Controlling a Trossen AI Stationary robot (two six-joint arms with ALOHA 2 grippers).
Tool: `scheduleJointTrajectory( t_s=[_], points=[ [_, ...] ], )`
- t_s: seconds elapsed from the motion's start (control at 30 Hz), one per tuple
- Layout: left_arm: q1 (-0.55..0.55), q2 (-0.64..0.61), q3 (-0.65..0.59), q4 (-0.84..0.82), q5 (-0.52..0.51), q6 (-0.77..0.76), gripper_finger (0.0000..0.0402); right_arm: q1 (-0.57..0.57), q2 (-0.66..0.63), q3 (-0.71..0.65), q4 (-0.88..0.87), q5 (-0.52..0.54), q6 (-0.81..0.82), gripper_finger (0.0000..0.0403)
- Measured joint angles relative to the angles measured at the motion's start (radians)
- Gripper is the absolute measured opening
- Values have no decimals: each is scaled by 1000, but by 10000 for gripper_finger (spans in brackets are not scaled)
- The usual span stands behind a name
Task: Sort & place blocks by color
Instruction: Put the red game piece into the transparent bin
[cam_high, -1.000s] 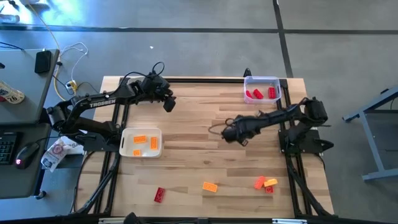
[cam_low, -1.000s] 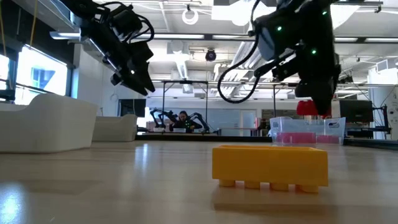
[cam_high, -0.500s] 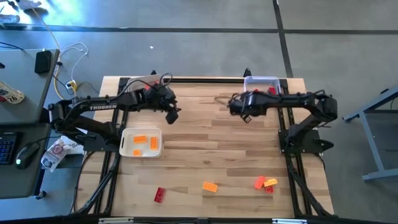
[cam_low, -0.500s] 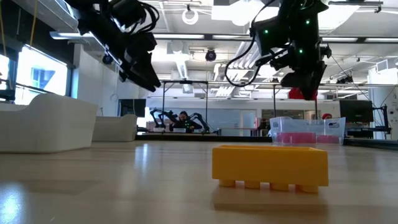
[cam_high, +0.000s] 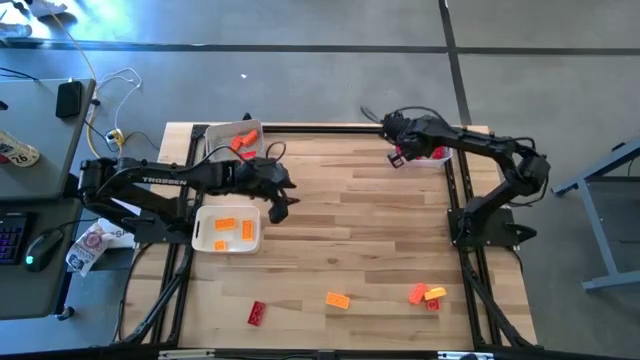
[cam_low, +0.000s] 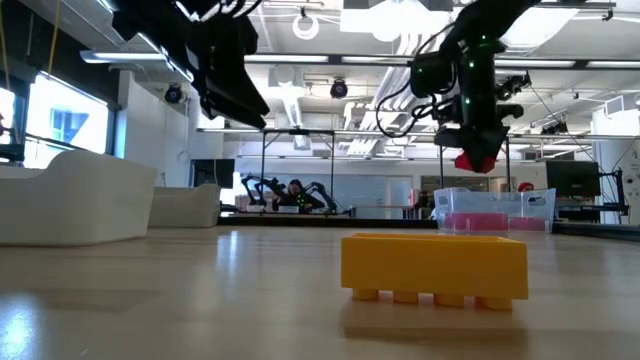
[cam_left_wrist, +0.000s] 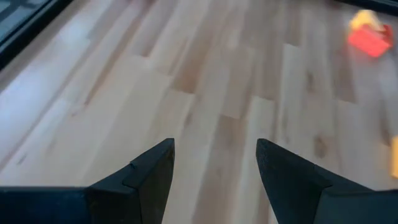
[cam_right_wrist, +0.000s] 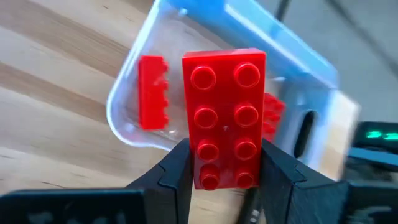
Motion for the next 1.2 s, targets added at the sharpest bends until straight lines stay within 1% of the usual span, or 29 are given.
scheduleJointTrajectory(
  t_s=[0.17,0.33,0.43,0.53,0.7,0.87,1.0,1.2],
  points=[
    [-69,2,0,40,-1,-19,211,-90,8,0,59,-157,-45,113],
    [-127,9,0,88,-2,-7,211,-158,32,-1,63,-247,-50,113],
    [-157,14,-1,114,-4,17,211,-192,49,-1,66,-287,-62,128],
    [-181,14,0,146,-4,26,211,-218,60,-1,67,-316,-75,142],
    [-211,14,0,161,-4,26,211,-250,72,-1,77,-373,-115,147],
    [-227,14,0,160,-4,26,211,-275,73,-1,94,-385,-129,149],
    [-231,14,0,160,-4,26,211,-292,73,-1,94,-422,-131,150],
    [-231,14,0,159,-4,26,211,-296,73,-1,98,-423,-186,153]
  ],
)
